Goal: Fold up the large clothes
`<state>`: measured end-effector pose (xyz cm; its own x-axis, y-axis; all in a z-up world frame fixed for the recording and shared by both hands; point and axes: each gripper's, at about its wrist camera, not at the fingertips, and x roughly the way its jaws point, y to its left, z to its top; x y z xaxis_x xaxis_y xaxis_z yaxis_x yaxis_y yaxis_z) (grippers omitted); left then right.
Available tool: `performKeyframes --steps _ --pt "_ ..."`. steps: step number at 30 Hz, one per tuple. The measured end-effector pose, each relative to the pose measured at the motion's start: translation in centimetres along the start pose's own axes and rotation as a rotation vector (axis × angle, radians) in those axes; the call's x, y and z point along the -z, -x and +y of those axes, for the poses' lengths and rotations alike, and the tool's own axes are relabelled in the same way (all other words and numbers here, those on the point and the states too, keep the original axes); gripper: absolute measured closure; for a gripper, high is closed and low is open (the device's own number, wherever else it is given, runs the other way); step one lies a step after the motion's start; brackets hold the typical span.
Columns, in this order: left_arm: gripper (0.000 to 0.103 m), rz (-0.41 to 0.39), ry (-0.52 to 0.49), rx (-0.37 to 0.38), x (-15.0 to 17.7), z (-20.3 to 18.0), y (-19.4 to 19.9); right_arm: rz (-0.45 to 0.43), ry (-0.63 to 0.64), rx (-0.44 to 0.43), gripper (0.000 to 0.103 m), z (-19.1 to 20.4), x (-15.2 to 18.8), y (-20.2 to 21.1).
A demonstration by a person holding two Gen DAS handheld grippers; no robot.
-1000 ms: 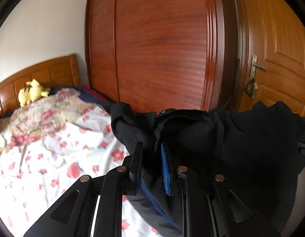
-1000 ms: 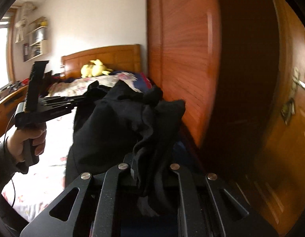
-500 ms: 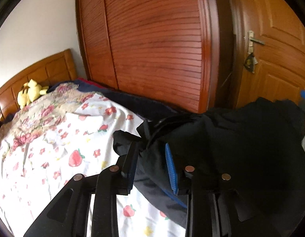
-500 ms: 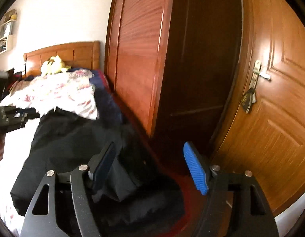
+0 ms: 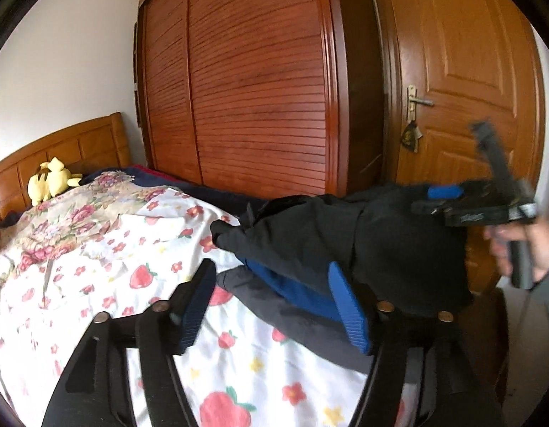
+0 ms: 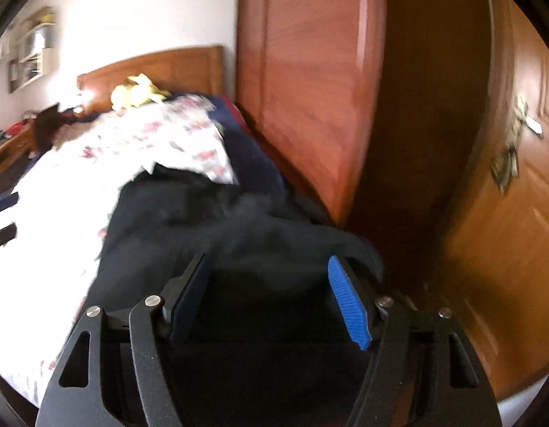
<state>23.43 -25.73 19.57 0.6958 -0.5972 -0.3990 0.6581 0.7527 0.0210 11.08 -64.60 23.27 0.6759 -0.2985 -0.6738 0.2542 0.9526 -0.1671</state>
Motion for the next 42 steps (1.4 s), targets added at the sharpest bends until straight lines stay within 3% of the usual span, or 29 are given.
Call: performKeyframes --steps 3,8,16,20,23,32,42 --pt "0.03 -0.009 0.006 0.005 0.6 0.7 2.5 0.077 -0.051 -0.002 0.033 -1.2 1.4 -1.6" --pt "0.027 -0.02 0.012 -0.006 1.0 1.3 4.2 0.108 -0.081 0.001 0.033 -1.9 2.4 -1.5" --pt "0.018 -0.033 0.028 -0.038 1.6 1.8 7.9 -0.008 -0.098 0.062 0.033 -0.9 1.7 4.4" --pt "0.017 -0.035 0.032 -0.052 2.3 1.6 10.3 -0.062 -0.086 0.064 0.022 0.6 1.5 6.7" --pt "0.014 -0.03 0.037 -0.065 2.7 1.3 11.8 -0.109 -0.081 0.03 0.017 3.1 1.5 8.5" --pt "0.001 -0.003 0.094 -0.139 5.4 1.5 16.8 -0.141 -0.022 -0.092 0.016 12.7 3.8 10.2" --pt "0.001 0.008 0.167 -0.258 8.8 2.2 21.5 -0.162 0.055 -0.199 0.016 23.0 7.4 10.1"
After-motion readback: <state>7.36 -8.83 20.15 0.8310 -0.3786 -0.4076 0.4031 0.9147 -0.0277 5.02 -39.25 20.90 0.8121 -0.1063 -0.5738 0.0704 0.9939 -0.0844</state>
